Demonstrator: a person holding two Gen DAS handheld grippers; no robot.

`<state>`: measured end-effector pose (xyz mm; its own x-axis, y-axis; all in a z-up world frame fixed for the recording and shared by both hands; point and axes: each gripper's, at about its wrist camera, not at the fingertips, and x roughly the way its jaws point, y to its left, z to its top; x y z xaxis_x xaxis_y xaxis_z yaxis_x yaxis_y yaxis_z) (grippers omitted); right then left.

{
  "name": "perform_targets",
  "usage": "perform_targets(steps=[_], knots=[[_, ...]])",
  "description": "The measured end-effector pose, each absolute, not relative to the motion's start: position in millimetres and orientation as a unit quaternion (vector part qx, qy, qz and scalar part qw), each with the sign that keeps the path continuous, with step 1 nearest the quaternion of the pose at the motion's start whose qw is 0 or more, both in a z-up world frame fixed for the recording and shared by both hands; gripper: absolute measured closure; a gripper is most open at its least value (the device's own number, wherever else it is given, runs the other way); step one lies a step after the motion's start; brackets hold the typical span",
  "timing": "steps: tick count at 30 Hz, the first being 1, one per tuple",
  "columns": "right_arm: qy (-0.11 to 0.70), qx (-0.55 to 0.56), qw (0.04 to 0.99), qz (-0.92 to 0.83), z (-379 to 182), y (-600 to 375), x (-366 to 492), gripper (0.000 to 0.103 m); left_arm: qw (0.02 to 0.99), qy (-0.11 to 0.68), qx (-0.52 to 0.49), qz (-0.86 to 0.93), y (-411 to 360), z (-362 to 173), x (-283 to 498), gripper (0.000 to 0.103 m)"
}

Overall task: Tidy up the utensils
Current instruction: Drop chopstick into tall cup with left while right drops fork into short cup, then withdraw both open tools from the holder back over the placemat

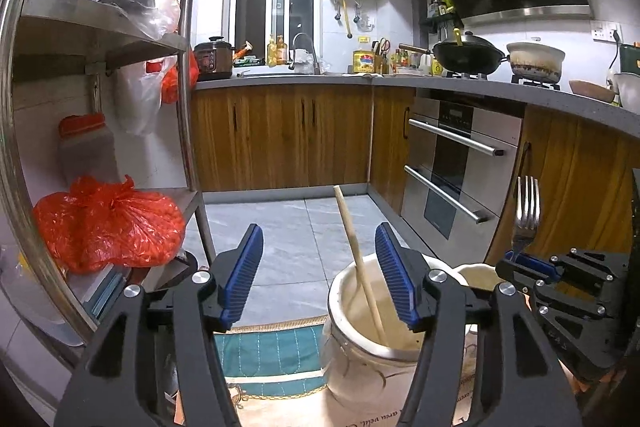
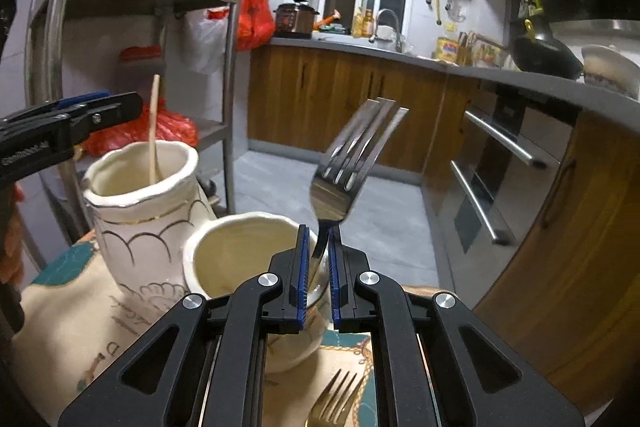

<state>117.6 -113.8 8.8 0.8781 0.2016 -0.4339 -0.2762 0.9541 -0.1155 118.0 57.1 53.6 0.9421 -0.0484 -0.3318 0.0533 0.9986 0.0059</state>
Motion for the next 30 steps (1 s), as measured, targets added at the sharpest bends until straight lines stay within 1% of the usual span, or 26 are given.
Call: perform_targets(steps=[1, 2, 3, 5, 6, 8, 10, 11, 12, 13, 15, 16, 17, 22, 30], knots=[[0.214, -0.088, 0.965, 0.122, 8.4, -114.5, 118.4, 0.080, 0.985, 0.168, 0.008, -0.025, 57.2, 53.3, 118.1, 0.045], [0.216, -0.087, 0.965, 0.119, 7.4, -116.0, 119.1, 0.076, 0.985, 0.169, 0.008, -0.026, 57.2, 53.0, 117.8, 0.044], [0.217, -0.084, 0.965, 0.120, 7.3, -116.7, 119.4, 0.073, 0.985, 0.170, 0.008, -0.027, 57.1, 52.8, 118.0, 0.044], [0.224, -0.076, 0.963, 0.126, 6.8, -119.0, 121.3, 0.073, 0.985, 0.172, 0.009, -0.027, 56.9, 51.1, 117.4, 0.044], [0.227, -0.072, 0.963, 0.129, 7.3, -119.6, 122.6, 0.070, 0.984, 0.174, 0.009, -0.027, 56.9, 50.5, 117.0, 0.044], [0.231, -0.059, 0.962, 0.137, 7.8, -123.1, 122.8, 0.059, 0.984, 0.177, 0.007, -0.026, 57.6, 49.5, 116.0, 0.042], [0.233, -0.051, 0.961, 0.142, 9.6, -125.6, 120.5, 0.043, 0.984, 0.178, 0.006, -0.027, 58.7, 49.1, 113.4, 0.038], [0.233, -0.047, 0.961, 0.145, 10.6, -126.9, 118.2, 0.039, 0.984, 0.178, 0.006, -0.028, 59.3, 49.3, 111.3, 0.034], [0.231, -0.041, 0.961, 0.149, 13.0, -130.0, 114.8, 0.032, 0.984, 0.177, 0.005, -0.029, 60.2, 49.5, 107.6, 0.028], [0.229, -0.034, 0.961, 0.152, 15.5, -133.1, 112.3, 0.023, 0.984, 0.176, 0.004, -0.029, 60.7, 50.2, 104.8, 0.025], [0.226, -0.017, 0.961, 0.158, 20.9, -139.0, 106.9, 0.016, 0.984, 0.173, -0.005, -0.031, 63.3, 51.9, 96.0, 0.012], [0.224, -0.011, 0.961, 0.159, 23.3, -141.7, 105.5, 0.012, 0.985, 0.172, -0.011, -0.033, 63.9, 53.0, 91.7, 0.009], [0.220, -0.006, 0.963, 0.158, 25.9, -144.7, 101.4, 0.010, 0.985, 0.170, -0.015, -0.034, 64.8, 53.5, 87.8, 0.005], [0.205, -0.006, 0.966, 0.155, 26.8, -153.5, 81.1, 0.006, 0.983, 0.174, -0.014, -0.050, 63.5, 52.5, 67.1, 0.006], [0.207, 0.003, 0.970, 0.127, 18.7, -178.9, 57.3, 0.005, 0.978, 0.197, -0.005, -0.071, 53.0, 39.1, 33.9, 0.006]])
